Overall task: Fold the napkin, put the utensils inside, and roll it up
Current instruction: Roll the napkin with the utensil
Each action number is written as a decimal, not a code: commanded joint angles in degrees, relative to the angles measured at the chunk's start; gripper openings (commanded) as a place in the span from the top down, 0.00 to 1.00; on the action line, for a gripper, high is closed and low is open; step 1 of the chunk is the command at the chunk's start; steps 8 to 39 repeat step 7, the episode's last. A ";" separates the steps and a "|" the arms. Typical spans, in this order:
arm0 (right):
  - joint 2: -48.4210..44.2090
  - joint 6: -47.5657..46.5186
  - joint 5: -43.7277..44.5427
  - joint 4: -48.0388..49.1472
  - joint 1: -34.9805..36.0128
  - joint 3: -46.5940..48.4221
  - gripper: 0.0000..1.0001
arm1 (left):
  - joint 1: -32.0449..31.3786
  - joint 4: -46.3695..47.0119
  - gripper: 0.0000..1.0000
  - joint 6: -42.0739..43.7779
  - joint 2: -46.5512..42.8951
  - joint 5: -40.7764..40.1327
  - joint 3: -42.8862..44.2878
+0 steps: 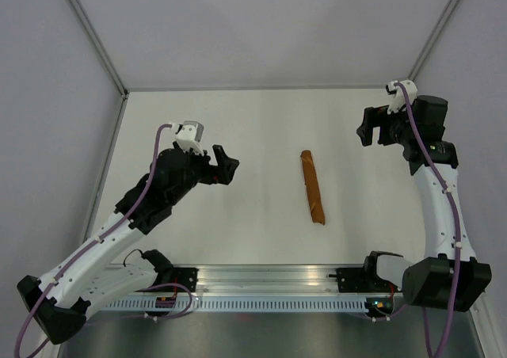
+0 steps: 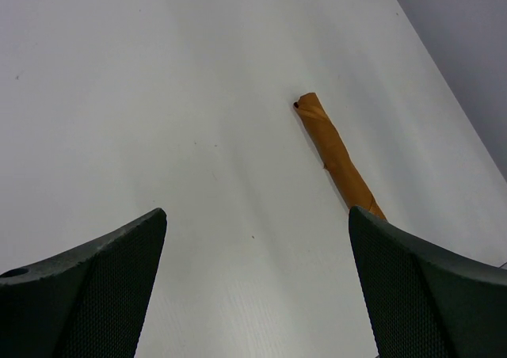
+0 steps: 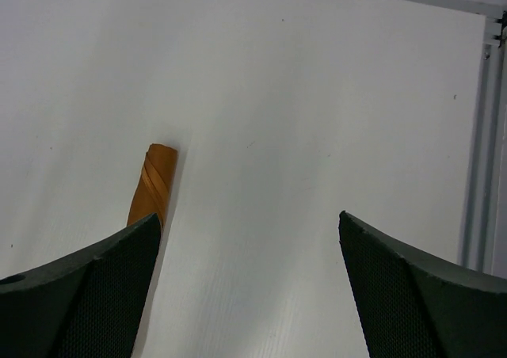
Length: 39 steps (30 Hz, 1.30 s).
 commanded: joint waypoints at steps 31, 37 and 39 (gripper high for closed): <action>-2.77 5.25 4.69 5.00 -0.19 -1.91 0.02 | 0.39 -3.07 0.00 3.36 -1.71 0.11 -0.73; -2.77 5.25 4.69 5.00 -0.19 -1.91 0.02 | 0.39 -3.07 0.00 3.36 -1.71 0.11 -0.73; -2.77 5.25 4.69 5.00 -0.19 -1.91 0.02 | 0.39 -3.07 0.00 3.36 -1.71 0.11 -0.73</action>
